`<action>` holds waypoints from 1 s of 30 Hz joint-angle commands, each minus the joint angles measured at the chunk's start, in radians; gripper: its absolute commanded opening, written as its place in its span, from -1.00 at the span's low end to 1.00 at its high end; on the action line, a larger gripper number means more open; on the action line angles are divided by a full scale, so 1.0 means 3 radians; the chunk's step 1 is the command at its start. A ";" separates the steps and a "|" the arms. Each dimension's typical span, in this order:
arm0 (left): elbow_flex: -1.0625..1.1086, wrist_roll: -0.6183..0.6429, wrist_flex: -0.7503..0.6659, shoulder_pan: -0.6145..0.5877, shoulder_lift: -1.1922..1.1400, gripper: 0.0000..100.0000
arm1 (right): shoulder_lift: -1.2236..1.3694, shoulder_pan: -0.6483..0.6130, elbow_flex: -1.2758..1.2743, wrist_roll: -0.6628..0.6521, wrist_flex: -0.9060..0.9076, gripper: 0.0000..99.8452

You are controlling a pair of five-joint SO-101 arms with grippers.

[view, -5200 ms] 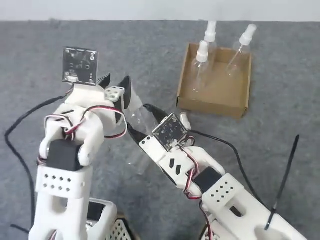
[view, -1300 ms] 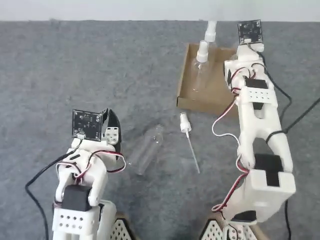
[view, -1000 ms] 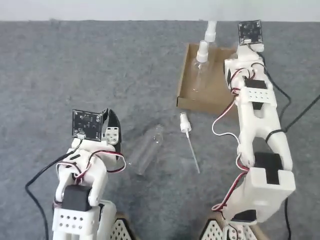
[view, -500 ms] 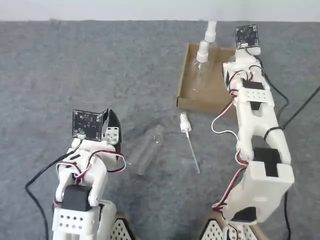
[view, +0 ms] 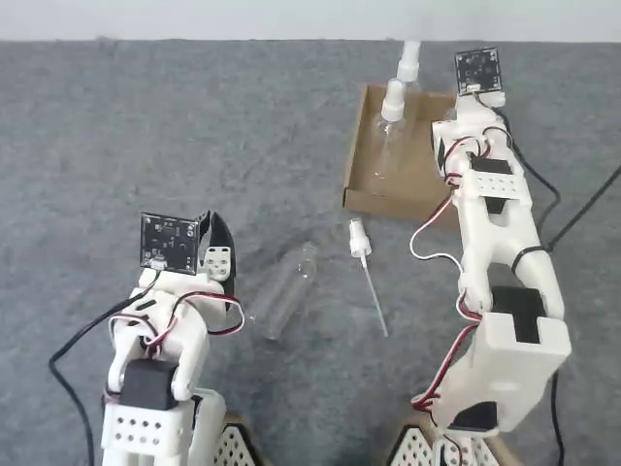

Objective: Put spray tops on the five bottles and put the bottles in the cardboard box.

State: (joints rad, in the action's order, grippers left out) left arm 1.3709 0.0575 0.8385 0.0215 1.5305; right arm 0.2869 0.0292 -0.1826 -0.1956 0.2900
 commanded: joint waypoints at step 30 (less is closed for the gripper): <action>-0.0028 0.0010 -0.0097 -0.0036 0.0051 -0.98 | -0.0069 -0.0028 0.0128 -0.0041 0.0038 -0.64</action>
State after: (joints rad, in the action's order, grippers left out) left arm 1.3709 0.0575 0.8385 0.0153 1.5305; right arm 0.2869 0.0276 -0.1826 -0.1956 0.2900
